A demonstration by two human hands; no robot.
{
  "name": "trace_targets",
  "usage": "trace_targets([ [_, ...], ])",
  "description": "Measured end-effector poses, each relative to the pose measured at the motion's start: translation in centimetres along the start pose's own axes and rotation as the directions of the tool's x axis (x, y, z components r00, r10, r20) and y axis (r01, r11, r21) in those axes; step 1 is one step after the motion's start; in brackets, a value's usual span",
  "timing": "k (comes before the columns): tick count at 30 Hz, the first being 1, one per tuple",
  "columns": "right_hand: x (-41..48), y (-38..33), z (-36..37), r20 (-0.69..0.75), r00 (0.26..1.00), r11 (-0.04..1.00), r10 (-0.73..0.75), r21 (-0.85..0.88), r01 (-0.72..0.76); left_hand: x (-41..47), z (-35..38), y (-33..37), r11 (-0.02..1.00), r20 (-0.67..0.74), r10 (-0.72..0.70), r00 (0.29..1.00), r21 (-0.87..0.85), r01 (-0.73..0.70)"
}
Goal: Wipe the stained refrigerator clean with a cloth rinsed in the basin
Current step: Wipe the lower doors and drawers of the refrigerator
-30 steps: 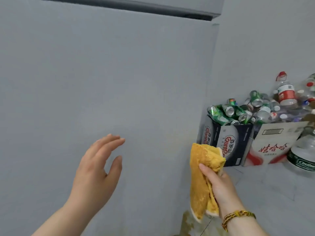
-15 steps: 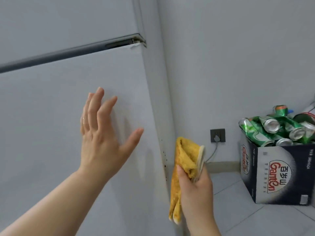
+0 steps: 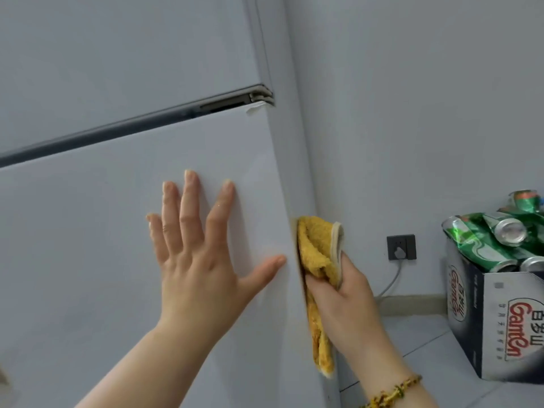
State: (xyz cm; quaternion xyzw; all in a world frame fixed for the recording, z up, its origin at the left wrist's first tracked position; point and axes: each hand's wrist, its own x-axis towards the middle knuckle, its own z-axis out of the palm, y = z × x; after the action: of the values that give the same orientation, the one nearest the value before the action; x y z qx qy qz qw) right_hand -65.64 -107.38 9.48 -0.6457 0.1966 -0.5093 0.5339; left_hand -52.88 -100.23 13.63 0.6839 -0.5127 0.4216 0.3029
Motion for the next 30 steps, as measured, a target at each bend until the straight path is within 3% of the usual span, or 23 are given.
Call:
trace_targets([
  [5,5.2,-6.7,0.9,0.041,0.964,0.954,-0.264,-0.133,0.267,0.1,-0.1,-0.4,1.000,-0.004,-0.007,1.000,-0.003,0.007],
  [8,5.8,-7.2,1.0,0.021,0.942,0.922,-0.335,-0.198,0.333,0.1,-0.1,-0.3,1.000,-0.012,-0.009,1.000,0.007,0.010],
  [10,4.3,-3.9,0.6,0.042,0.965,0.940,-0.257,-0.222,0.260,-0.1,-0.3,-0.3,1.000,-0.030,-0.017,0.999,0.010,0.017],
  [13,-0.3,2.9,0.4,0.025,0.999,0.971,-0.021,-0.237,0.027,0.4,-0.4,-0.2,1.000,-0.037,-0.003,0.999,-0.001,0.003],
  [16,-4.5,7.0,-0.1,0.033,0.978,0.942,0.206,-0.279,-0.189,0.4,-0.1,-0.1,1.000,-0.030,0.020,0.999,0.010,-0.020],
  [19,-4.2,6.6,-1.2,0.074,0.946,0.912,0.314,-0.299,-0.280,0.2,0.0,-0.1,1.000,-0.017,0.009,1.000,0.006,-0.009],
  [21,-2.3,4.0,-1.3,0.107,0.962,0.921,0.252,-0.331,-0.204,0.1,-0.1,-0.1,1.000,-0.007,0.002,1.000,0.003,-0.002],
  [24,-0.1,0.1,0.0,0.094,0.996,0.963,0.000,-0.267,0.026,-0.1,-0.2,0.2,1.000,0.013,-0.006,1.000,-0.008,0.006],
  [27,0.0,0.6,1.0,0.073,0.985,0.959,-0.156,-0.226,0.169,0.2,-0.5,0.3,0.999,0.014,-0.017,1.000,-0.032,0.018],
  [30,-2.5,4.7,1.2,0.052,0.986,0.958,-0.156,-0.236,0.163,-1.6,-0.2,0.2,0.996,0.021,0.010,1.000,-0.084,-0.008],
])
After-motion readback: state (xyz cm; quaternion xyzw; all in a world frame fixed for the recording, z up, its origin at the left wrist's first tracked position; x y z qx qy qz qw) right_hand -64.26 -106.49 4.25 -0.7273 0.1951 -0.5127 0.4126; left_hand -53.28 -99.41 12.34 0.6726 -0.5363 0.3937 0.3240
